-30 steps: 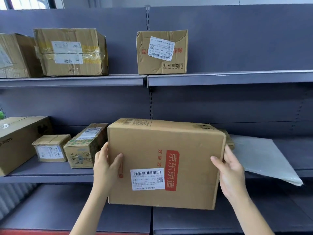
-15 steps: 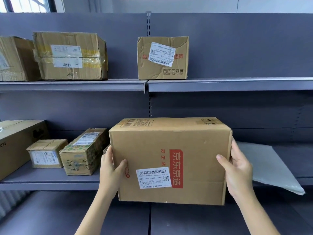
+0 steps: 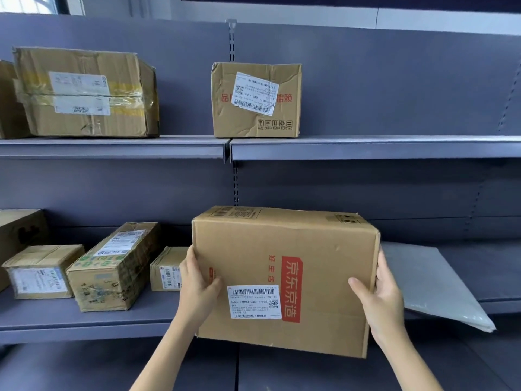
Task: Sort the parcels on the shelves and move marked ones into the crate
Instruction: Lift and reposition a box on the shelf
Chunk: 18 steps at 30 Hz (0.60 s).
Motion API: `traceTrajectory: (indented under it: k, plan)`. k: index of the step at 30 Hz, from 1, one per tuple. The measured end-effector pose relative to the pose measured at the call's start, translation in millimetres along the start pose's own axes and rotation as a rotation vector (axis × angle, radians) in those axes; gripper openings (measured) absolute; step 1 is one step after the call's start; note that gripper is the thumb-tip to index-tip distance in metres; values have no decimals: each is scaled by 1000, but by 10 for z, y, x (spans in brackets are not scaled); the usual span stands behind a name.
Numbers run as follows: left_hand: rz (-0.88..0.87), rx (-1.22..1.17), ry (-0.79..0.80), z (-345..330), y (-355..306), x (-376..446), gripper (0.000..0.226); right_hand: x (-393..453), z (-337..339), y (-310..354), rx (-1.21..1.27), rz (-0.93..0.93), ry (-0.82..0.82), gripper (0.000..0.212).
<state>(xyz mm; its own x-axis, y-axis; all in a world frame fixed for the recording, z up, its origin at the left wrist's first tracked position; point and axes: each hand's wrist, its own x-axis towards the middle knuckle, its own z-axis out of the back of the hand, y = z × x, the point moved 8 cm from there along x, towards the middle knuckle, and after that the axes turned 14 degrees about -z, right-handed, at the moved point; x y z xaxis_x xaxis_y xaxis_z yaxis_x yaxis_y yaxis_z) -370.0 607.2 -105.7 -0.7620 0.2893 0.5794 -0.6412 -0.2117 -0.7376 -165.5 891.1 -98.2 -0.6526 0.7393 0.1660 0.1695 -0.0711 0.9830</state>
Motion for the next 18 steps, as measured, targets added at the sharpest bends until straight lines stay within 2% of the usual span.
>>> traceTrajectory:
  k: [5,14,18]
  plan:
    - [9,-19,73,-134,26,85,93,-15,-7,-156,-123,-56,-12,75]
    - [50,-165,227,-416,117,160,104,-267,67,-264,-79,-54,-61,78]
    - [5,-124,233,-519,83,169,104,-342,110,-245,-118,-48,-111,78]
